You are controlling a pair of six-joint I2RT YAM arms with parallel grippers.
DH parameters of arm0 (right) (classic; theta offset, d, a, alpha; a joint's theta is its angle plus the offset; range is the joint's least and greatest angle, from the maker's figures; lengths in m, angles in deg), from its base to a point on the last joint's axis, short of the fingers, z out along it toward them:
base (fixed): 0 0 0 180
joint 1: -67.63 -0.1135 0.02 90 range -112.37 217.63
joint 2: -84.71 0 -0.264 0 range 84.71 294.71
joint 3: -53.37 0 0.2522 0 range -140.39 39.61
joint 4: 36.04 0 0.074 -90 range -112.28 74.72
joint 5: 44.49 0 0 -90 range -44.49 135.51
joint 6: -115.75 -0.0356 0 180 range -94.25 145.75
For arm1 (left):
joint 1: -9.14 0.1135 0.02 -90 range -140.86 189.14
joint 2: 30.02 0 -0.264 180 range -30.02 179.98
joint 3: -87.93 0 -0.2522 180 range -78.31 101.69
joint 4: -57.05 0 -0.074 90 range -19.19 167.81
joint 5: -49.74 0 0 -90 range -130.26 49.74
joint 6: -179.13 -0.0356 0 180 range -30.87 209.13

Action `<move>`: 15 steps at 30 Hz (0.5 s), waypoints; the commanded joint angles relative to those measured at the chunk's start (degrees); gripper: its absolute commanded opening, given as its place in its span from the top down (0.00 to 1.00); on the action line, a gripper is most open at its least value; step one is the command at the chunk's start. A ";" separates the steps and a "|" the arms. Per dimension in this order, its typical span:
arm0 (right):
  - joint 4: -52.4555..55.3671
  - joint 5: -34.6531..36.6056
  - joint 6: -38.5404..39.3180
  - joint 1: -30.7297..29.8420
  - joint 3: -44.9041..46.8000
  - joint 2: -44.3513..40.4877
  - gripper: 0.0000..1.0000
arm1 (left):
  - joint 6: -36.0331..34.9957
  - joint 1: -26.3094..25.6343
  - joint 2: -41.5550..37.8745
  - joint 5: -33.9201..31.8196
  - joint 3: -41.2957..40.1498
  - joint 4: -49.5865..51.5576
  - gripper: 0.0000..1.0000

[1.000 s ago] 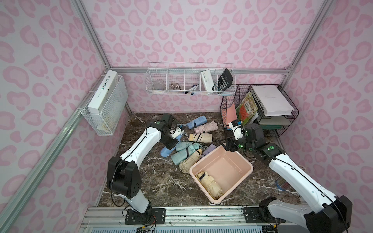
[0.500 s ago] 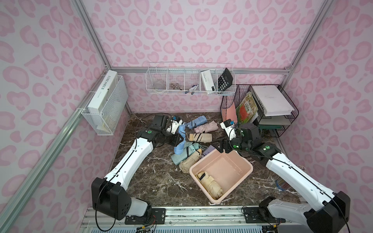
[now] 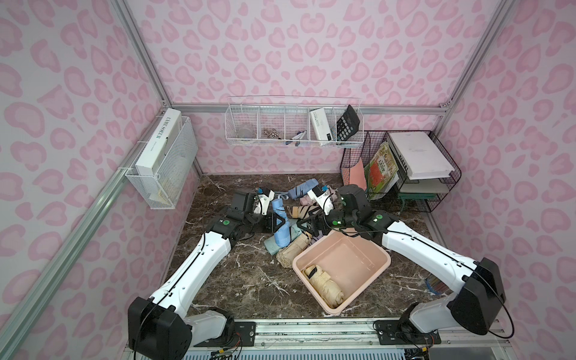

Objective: Put the umbrella into the storage box
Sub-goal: Pick up the umbrella from the center of the board.

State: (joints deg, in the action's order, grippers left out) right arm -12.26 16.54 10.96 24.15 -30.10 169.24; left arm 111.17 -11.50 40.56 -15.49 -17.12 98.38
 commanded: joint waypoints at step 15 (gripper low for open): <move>-16.49 8.98 4.68 -5.43 8.72 0.79 0.01 | 13.27 -4.18 -1.24 1.45 -3.40 -14.66 1.00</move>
State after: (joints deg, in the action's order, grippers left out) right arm -24.15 22.68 14.72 18.79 -20.81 169.11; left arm 123.52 -15.52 39.51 -15.70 -20.47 87.34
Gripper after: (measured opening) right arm 0.987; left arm 0.284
